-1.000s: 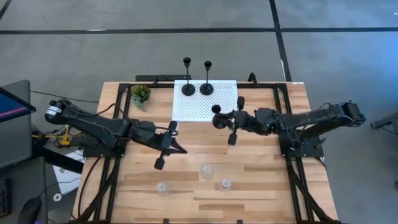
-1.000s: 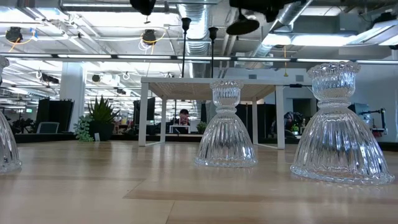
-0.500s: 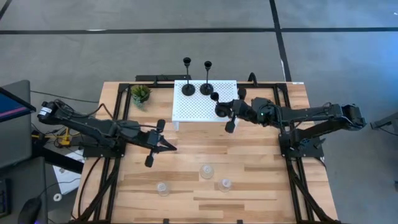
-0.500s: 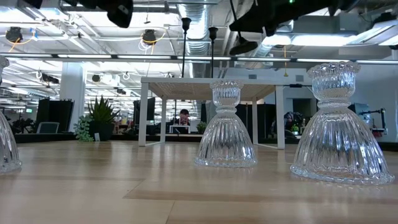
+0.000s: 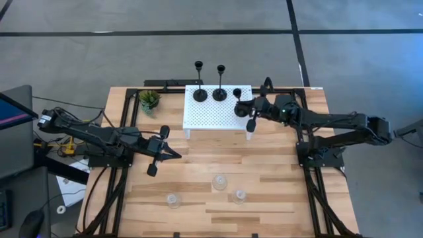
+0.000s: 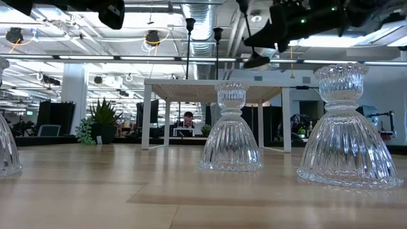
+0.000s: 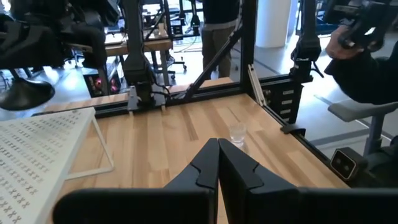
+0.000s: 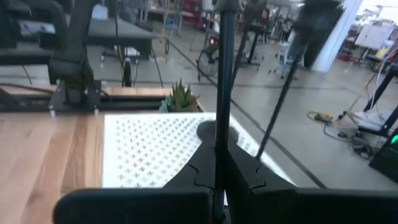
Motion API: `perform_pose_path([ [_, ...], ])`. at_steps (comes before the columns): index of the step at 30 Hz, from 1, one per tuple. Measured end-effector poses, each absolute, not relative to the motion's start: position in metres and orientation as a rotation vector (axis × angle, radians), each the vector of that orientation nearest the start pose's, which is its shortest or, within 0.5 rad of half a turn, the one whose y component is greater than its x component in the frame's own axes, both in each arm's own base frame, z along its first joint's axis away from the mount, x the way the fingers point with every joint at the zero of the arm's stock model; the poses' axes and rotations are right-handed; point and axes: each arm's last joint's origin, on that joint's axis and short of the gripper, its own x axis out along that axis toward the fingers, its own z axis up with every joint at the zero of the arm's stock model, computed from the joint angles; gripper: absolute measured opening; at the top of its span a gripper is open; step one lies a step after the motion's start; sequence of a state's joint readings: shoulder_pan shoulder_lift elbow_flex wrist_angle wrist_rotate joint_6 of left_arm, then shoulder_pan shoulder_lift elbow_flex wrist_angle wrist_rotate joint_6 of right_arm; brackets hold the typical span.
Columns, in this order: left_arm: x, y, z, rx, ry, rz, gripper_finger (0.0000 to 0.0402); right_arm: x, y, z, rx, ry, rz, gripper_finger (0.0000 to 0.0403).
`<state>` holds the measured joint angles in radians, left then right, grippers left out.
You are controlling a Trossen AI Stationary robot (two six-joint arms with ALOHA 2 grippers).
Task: Pick & Place candle stick holders
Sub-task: Put the black candle holder on the shelf
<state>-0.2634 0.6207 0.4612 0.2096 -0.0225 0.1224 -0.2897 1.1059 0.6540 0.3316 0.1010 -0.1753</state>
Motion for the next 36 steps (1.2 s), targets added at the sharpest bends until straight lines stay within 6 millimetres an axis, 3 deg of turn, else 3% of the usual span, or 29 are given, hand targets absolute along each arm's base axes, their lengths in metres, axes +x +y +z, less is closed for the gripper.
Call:
perform_pose_path([
  [12,0.148,-0.039,0.284,0.114,-0.079,-0.235,0.0008,0.205,-0.112,0.263,-0.097,0.0,-0.322,0.0],
  [24,0.148,-0.038,0.284,0.115,-0.085,-0.205,0.0009,0.211,-0.156,0.235,-0.027,-0.008,-0.4,0.0],
  [36,0.149,-0.037,0.285,0.112,-0.089,-0.175,0.0009,0.222,-0.177,0.217,0.011,0.0,-0.436,0.0],
])
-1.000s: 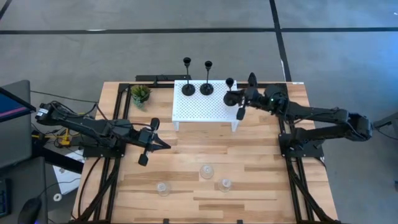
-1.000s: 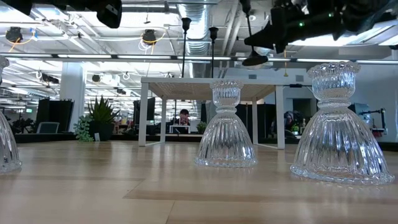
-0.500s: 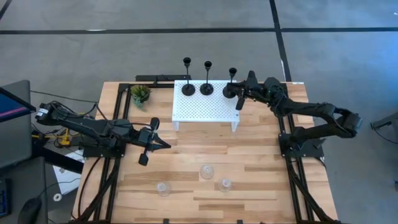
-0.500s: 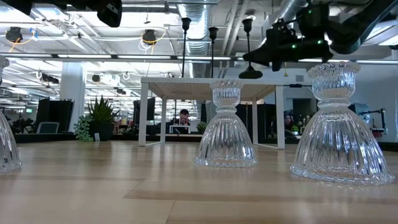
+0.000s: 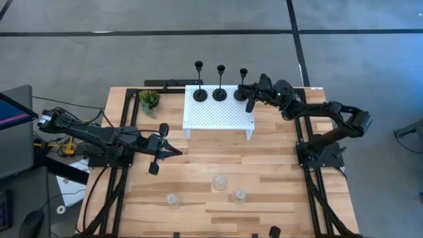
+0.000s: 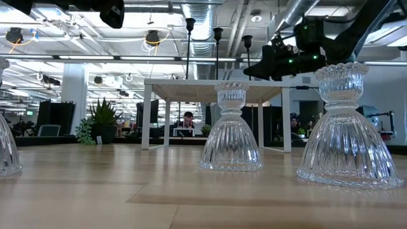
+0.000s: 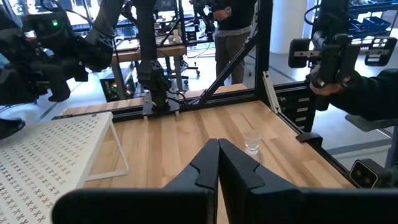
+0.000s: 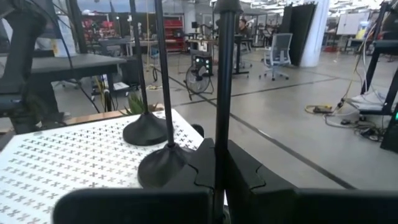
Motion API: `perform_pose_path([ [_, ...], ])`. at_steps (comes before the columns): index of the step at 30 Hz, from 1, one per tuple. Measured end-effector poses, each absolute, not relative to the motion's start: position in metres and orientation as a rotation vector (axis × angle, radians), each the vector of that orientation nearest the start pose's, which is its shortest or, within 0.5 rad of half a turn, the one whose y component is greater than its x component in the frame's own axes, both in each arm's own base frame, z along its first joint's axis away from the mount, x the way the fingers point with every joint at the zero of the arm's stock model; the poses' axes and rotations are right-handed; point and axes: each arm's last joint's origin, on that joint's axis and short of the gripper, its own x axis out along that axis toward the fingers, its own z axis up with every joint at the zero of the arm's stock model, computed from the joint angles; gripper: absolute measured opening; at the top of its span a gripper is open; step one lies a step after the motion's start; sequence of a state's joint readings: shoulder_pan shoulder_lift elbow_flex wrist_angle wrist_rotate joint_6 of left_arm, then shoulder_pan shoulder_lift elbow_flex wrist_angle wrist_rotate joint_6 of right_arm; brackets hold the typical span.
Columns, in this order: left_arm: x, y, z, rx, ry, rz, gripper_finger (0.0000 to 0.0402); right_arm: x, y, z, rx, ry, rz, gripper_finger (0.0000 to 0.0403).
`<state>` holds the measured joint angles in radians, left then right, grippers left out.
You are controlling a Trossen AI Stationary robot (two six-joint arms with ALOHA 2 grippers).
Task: Pick & Place candle stick holders
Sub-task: Put the black candle holder on the shelf
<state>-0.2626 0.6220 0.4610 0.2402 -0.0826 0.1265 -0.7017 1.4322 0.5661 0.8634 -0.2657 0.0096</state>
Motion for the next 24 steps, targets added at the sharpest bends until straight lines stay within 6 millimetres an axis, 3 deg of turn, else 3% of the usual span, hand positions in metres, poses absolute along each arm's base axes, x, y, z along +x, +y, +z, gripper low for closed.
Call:
perform_pose_path([
  [9,0.149,-0.037,0.285,0.112,-0.09,-0.174,0.0009,0.235,-0.186,0.21,0.024,0.027,-0.432,0.0001],
  [24,0.149,-0.037,0.285,0.112,-0.09,-0.171,0.0009,0.231,-0.191,0.209,0.022,0.043,-0.452,0.0017],
])
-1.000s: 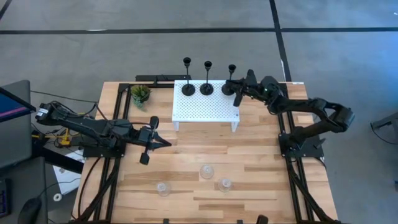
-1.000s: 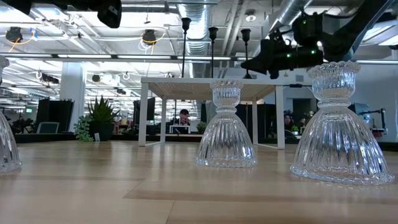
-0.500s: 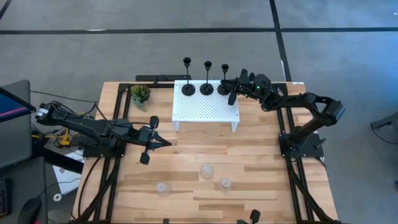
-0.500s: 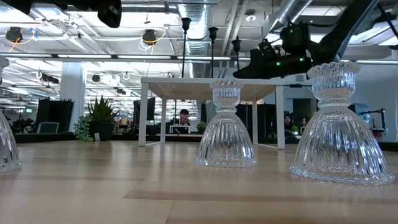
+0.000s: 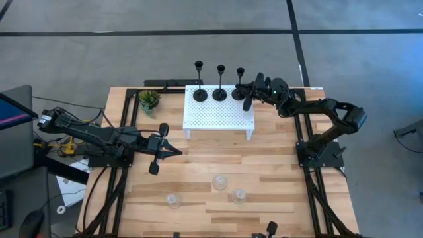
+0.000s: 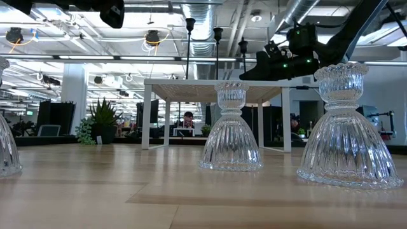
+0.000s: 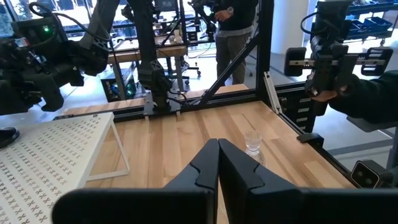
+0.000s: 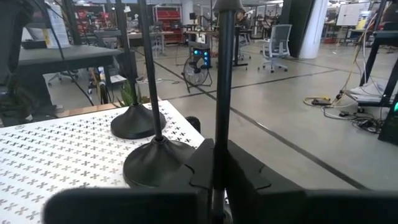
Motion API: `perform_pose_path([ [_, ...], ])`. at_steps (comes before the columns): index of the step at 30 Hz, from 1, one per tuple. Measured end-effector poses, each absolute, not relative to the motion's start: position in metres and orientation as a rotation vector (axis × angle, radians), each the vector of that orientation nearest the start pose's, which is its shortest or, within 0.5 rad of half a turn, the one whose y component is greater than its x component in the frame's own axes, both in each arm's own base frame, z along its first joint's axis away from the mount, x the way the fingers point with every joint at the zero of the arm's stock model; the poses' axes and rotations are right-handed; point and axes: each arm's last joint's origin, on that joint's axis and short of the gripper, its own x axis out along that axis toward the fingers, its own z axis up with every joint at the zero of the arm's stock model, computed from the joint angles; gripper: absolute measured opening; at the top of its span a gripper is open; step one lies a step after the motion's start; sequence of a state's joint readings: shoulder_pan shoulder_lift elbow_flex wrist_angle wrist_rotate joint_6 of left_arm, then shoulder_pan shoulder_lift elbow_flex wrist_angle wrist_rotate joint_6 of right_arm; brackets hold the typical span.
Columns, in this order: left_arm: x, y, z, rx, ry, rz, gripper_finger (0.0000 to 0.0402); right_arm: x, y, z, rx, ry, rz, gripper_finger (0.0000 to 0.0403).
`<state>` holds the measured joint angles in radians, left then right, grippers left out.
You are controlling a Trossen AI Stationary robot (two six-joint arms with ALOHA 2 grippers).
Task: Pick & Place candle stick holders
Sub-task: Put the black candle holder on the shelf, then put the left transparent candle holder on the shelf
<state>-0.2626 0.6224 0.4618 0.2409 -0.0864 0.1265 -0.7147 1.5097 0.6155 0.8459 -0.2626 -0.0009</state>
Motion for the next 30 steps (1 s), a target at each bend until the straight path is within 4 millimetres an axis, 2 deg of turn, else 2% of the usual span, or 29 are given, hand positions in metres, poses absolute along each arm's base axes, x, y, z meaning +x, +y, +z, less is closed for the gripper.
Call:
perform_pose_path([
  [6,0.149,-0.037,0.285,0.112,-0.09,-0.171,0.0007,0.232,-0.189,0.207,0.032,0.059,-0.448,0.0052],
  [14,0.149,-0.037,0.285,0.112,-0.09,-0.171,0.0008,0.232,-0.188,0.206,0.064,0.069,-0.447,0.0058],
  [21,0.149,-0.037,0.285,0.112,-0.09,-0.171,0.0008,0.222,-0.18,0.224,0.037,0.087,-0.445,0.0058],
  [30,0.149,-0.037,0.285,0.112,-0.091,-0.171,0.001,0.199,-0.161,0.25,0.037,0.146,-0.442,0.0059],
])
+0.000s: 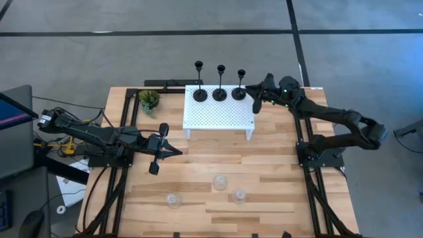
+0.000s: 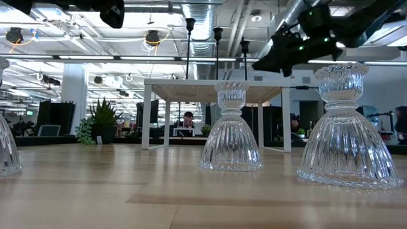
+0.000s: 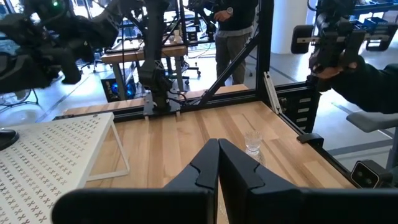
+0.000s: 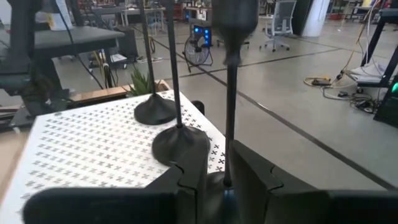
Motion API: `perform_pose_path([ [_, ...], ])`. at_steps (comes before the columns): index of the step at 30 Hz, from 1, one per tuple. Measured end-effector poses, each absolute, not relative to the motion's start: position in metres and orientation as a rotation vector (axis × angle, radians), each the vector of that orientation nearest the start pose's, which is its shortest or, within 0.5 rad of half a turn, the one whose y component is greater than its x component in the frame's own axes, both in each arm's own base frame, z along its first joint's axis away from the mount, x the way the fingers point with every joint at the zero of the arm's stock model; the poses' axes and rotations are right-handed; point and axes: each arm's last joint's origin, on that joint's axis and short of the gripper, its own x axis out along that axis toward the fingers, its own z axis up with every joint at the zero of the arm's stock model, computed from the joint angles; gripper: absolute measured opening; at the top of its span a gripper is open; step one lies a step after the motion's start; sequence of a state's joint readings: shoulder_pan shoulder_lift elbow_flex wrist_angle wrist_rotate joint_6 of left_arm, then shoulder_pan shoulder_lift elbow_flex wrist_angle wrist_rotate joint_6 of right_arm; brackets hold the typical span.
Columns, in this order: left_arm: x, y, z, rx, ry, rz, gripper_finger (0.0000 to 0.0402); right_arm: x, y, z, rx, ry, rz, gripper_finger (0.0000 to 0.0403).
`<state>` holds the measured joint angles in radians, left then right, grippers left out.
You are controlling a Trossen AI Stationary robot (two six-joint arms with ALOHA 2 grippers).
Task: Pick & Place candle stick holders
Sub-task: Put the left transparent candle holder on the shelf
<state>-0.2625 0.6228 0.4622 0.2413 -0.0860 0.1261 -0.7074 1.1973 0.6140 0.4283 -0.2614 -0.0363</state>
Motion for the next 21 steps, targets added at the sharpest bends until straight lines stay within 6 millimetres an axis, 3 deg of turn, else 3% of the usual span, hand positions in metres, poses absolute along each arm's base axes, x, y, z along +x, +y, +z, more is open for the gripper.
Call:
perform_pose_path([
  [10,0.149,-0.037,0.286,0.111,-0.094,-0.171,0.001,0.175,-0.128,0.272,0.103,0.178,-0.402,0.0059],
  [21,0.148,-0.037,0.285,0.112,-0.089,-0.171,0.001,0.183,-0.069,0.273,0.137,0.273,-0.104,0.0053],
])
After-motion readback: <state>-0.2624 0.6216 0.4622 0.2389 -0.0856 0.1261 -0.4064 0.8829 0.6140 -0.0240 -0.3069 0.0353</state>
